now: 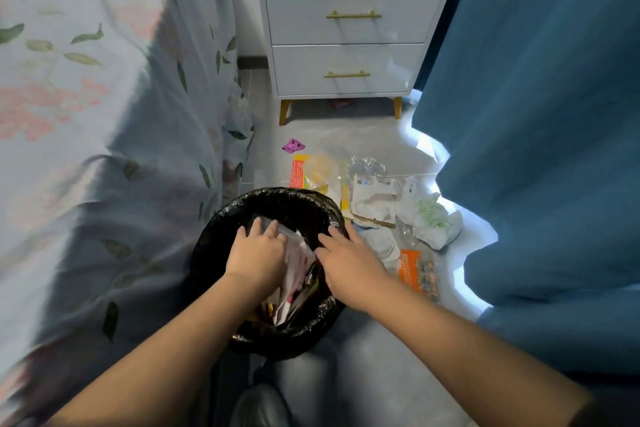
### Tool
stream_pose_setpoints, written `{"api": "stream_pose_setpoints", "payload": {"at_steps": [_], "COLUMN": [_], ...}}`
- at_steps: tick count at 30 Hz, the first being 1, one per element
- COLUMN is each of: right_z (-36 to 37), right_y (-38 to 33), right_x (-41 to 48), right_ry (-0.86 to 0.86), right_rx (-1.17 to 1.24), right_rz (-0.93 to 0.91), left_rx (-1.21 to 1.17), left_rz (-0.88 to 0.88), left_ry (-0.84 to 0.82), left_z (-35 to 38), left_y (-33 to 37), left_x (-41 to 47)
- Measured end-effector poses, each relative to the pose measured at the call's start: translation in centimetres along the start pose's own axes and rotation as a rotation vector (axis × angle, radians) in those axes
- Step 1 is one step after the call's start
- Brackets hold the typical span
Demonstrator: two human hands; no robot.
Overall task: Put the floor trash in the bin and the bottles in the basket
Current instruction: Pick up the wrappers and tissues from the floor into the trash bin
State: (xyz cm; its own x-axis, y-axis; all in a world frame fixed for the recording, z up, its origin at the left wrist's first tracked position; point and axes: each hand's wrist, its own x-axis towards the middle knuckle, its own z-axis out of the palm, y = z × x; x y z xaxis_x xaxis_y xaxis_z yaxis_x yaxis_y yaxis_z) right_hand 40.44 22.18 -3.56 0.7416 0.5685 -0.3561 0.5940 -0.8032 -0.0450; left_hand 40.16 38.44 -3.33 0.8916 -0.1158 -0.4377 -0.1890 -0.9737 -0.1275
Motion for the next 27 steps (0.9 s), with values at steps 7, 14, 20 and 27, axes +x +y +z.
{"api": "stream_pose_setpoints", "payload": {"at_steps": [7,14,20,27], "right_z": [0.8,7.5,14.5,20.0], "right_y": [7.0,14.5,17.4,18.4], "right_x": [-4.4,-5.6,-5.5,-3.5], "right_ry": [0.166,0.089,-0.175,-0.193], "right_rx": [0.27,0.381,0.454,0.684], "right_rz": [0.205,0.431,0.589,0.686], "left_rx": [-0.088,0.0,-0.153,-0.332], "left_rz": [0.197,0.254,0.08,-0.234], "left_ry": [0.399,0.241,-0.096,-0.177], "left_z": [-4.6,-3.9,3.5,9.4], "left_y": [6.6,15.7,21.5,21.8], "left_x": [2.9,8.7,12.8,17.9]}}
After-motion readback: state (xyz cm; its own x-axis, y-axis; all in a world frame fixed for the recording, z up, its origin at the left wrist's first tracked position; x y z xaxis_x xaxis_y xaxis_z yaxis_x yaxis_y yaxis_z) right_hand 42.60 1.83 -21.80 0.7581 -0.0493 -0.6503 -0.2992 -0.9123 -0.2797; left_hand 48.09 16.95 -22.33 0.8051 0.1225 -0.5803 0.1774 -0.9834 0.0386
